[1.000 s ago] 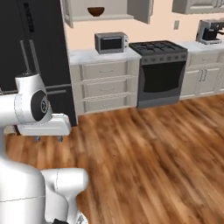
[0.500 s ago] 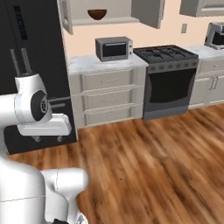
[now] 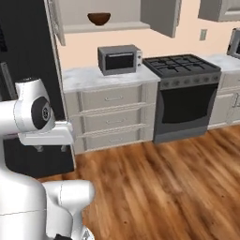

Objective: Pick up the bowls from the cabinet and place each bowl in front of a stool on the dining counter.

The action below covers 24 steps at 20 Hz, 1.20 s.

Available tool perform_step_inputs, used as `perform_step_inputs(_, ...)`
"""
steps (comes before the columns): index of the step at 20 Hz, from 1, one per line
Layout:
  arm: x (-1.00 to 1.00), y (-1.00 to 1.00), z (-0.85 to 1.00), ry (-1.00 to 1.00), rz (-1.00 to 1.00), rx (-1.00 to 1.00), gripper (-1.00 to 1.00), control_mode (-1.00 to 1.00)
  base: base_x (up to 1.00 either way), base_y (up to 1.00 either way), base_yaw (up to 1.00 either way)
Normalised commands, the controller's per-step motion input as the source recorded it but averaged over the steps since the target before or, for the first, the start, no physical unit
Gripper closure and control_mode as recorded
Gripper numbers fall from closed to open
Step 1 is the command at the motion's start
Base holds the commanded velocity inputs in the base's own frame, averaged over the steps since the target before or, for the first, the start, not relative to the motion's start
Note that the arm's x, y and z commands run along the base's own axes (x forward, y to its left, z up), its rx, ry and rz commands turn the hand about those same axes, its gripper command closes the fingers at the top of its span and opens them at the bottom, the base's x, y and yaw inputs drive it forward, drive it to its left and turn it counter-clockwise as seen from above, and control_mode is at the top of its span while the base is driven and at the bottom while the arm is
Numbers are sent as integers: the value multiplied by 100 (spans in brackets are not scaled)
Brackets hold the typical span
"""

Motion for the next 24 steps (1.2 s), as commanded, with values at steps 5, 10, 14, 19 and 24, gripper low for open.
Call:
perform_step_inputs(5, 0, 0, 0, 0, 0, 0, -100, 100, 100, -43, 25)
perform_step_inputs(10, 0, 0, 0, 0, 0, 0, -100, 100, 100, -51, 32)
perform_step_inputs(14, 0, 0, 0, 0, 0, 0, -100, 100, 94, -62, 35)
perform_step_inputs(19, 0, 0, 0, 0, 0, 0, -100, 100, 78, -60, 35)
perform_step_inputs(24, 0, 0, 0, 0, 0, 0, -100, 100, 78, -40, 14)
